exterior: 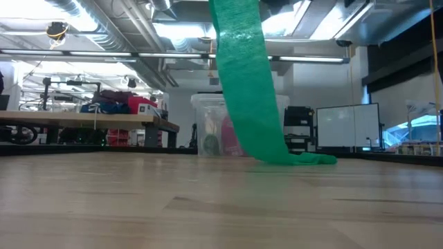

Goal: Roll bandage
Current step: Roll the green bandage

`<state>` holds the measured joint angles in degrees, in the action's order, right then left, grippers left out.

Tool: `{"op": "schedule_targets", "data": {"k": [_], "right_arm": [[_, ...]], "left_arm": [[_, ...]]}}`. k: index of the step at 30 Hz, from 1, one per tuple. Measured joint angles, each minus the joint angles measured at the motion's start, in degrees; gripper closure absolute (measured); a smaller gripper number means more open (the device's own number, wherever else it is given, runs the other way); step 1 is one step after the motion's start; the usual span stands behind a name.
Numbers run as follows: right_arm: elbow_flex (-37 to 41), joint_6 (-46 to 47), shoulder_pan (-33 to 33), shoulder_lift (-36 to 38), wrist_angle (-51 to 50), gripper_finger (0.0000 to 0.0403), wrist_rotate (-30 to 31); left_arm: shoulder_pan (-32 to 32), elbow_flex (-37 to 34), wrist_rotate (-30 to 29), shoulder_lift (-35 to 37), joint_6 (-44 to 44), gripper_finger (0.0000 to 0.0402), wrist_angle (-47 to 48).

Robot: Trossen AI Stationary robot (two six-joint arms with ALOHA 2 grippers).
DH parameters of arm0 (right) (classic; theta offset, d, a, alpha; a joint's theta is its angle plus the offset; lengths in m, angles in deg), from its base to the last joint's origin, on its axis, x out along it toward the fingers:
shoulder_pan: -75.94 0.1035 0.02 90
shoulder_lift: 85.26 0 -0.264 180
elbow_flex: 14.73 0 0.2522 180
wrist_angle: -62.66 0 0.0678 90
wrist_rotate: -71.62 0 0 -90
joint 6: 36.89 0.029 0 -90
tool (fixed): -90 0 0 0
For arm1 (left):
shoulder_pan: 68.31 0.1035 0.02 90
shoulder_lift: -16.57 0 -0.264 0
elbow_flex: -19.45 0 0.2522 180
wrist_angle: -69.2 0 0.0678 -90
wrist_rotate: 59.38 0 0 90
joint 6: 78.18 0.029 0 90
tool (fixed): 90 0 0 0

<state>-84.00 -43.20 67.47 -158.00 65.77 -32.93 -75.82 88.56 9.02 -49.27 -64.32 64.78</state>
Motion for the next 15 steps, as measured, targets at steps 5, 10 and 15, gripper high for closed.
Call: {"op": "schedule_targets", "data": {"k": [5, 10, 15], "right_arm": [[-3.1, -0.4, -0.2, -2.1, 0.5, 0.0211, 0.9], [-3.9, -3.8, -0.1, -1.9, 0.2, 0.0327, 1.0], [-4.0, -9.7, -0.1, -0.6, 0.0, 0.0388, 3.4]], "left_arm": [[0.0, 0.0, 3.0, 0.0, -0.6, 0.0391, 0.1], [-0.1, 0.0, 3.5, 0.0, -2.3, 0.0391, 1.4], [-0.4, 0.0, 7.0, 0.0, -3.7, 0.0391, 3.4]]}}
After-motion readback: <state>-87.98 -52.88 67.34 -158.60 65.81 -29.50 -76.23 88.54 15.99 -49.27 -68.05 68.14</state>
